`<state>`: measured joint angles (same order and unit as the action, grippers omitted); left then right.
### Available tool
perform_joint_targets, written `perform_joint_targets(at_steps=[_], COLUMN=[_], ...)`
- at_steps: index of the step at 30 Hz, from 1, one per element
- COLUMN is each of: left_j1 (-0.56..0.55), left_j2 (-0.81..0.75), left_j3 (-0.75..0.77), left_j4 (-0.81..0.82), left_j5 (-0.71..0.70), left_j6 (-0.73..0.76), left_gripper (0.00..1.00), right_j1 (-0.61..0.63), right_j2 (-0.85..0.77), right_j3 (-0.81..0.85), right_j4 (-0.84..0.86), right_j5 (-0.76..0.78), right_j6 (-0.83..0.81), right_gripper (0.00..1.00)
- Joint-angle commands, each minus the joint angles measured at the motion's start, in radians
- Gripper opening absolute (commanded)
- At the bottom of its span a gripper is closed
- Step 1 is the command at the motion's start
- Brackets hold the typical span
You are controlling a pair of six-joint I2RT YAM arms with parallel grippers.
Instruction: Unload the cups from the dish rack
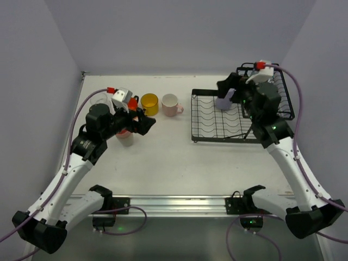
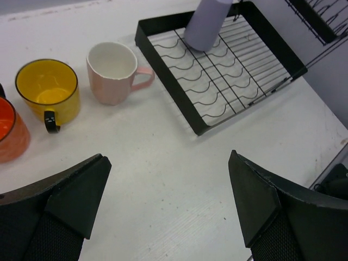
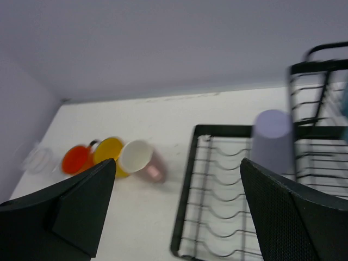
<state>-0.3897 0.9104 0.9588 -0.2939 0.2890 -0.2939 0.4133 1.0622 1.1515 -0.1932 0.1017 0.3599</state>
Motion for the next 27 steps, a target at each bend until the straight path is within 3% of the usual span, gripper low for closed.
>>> perform_joint_targets(at_steps=[1,8,13,19,27], left_j1=[-0.006,-0.009,-0.031,-0.073,-0.081], left_j2=[-0.048,-0.062,-0.117,-0.102,-0.088], left_j3=[-0.066,-0.106,-0.126,-0.126,-0.124], left_j4=[0.114,0.110,0.114,0.108,0.104], left_j5=[0.121,0.134,0.110,0.102,0.090], left_j6=[0.030,0.044,0.042,0.050,0.055], left_gripper=[1.00,1.00,1.00,1.00,1.00], right_j1=[-0.140,-0.309,-0.386,-0.409,-0.407], right_j2=[0.051,0.295,0.490,0.643,0.739], right_j3=[0.156,0.381,0.507,0.648,0.686], right_j4=[-0.123,-0.147,-0.160,-0.212,-0.218], right_j5=[0.193,0.351,0.346,0.294,0.323], right_j6=[-0.094,-0.174,-0.193,-0.188,-0.193], right_gripper=[0.99,0.99,0.99,0.99,0.99])
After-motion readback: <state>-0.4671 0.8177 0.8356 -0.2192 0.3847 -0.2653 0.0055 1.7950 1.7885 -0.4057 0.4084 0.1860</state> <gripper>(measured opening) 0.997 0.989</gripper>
